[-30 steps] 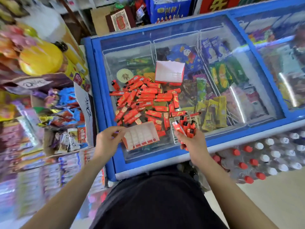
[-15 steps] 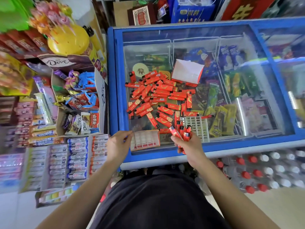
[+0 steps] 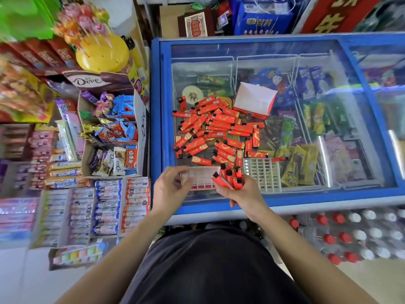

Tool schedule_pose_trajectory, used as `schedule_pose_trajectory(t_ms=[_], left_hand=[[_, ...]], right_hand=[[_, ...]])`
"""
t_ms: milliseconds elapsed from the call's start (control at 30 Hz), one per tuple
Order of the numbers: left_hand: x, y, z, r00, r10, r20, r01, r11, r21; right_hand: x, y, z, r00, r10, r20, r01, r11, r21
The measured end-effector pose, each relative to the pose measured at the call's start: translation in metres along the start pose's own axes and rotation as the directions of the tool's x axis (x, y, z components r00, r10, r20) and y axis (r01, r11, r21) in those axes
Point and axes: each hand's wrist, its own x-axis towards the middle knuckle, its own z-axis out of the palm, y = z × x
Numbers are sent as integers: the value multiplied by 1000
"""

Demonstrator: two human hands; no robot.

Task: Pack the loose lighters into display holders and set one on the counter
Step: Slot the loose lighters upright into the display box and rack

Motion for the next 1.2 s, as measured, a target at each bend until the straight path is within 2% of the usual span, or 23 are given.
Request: schedule_pose_trajectory(t_ms=[67, 133, 267, 400, 467, 533, 667, 767, 867, 1000, 1200], left_hand=[[-6, 8, 3, 978, -33, 208, 65, 987, -149], [-6, 7, 7, 945, -59, 321, 149, 953, -265], [-9, -2, 9, 944, -126, 306, 235, 906, -351], [-11, -13, -9, 960, -182, 212, 252, 891, -377], [-7, -21, -19, 980, -163, 112, 189, 937, -292], [-2, -22, -26, 992, -126, 20, 128, 975, -179], [8, -20, -23, 999, 30, -33, -29, 999, 13], [20, -22, -17, 959, 276, -62, -256, 939, 230], [33, -30, -11, 913, 409, -20, -376, 856, 355], [45, -45, -3, 897, 441, 17, -409, 816, 409], [49, -39, 8, 929, 363, -70, -329, 899, 290]], right_hand=[[0, 2, 7, 999, 12, 43, -11, 1000, -23], [1, 4, 15, 995, 23, 94, -18, 999, -49], [4, 8, 29, 985, 81, 151, -74, 996, -52], [8, 12, 29, 978, 178, 113, -190, 976, 105], [10, 12, 27, 972, 226, 63, -233, 959, 160], [13, 14, 23, 975, 221, 33, -224, 964, 142], [13, 16, 22, 987, 160, 2, -160, 987, 37], [14, 17, 26, 991, 129, -26, -128, 991, 44], [16, 19, 29, 993, 106, -49, -104, 994, 35], [17, 16, 31, 994, 100, -40, -99, 995, 29], [21, 17, 32, 994, 105, -28, -103, 993, 54]])
